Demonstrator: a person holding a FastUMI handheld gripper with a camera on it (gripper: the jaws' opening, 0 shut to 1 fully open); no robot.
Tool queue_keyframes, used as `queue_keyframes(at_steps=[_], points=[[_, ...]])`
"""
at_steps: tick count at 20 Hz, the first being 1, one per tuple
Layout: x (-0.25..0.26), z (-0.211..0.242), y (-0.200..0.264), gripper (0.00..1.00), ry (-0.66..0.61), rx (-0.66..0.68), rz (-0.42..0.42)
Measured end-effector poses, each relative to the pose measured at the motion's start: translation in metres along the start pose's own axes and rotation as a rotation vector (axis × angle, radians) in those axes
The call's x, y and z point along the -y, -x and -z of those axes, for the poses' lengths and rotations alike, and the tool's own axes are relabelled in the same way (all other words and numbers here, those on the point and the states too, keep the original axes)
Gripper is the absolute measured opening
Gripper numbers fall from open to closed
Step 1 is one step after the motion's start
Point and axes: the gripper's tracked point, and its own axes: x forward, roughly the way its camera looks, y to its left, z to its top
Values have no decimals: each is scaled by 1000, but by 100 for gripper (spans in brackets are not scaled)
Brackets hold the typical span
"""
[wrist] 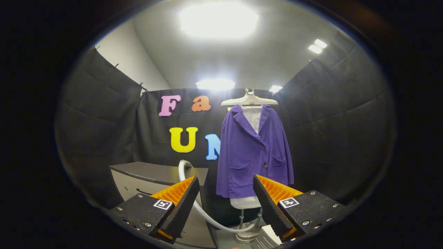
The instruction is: Iron the clothes twice with a garment steamer, once on the left side and once on the right side.
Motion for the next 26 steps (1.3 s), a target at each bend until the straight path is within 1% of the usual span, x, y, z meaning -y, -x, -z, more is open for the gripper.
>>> queue_keyframes(at_steps=[13, 16, 18, 20, 24, 26], points=[[-8, 0, -2, 96, 4, -5, -13], [-7, -19, -12, 96, -1, 22, -16], [-9, -40, -29, 96, -18, 49, -34], [-15, -54, -54, 96, -50, 38, -60], [-34, -87, -116, 96, -87, 9, -138], [-48, -96, -150, 95, -100, -12, -181]])
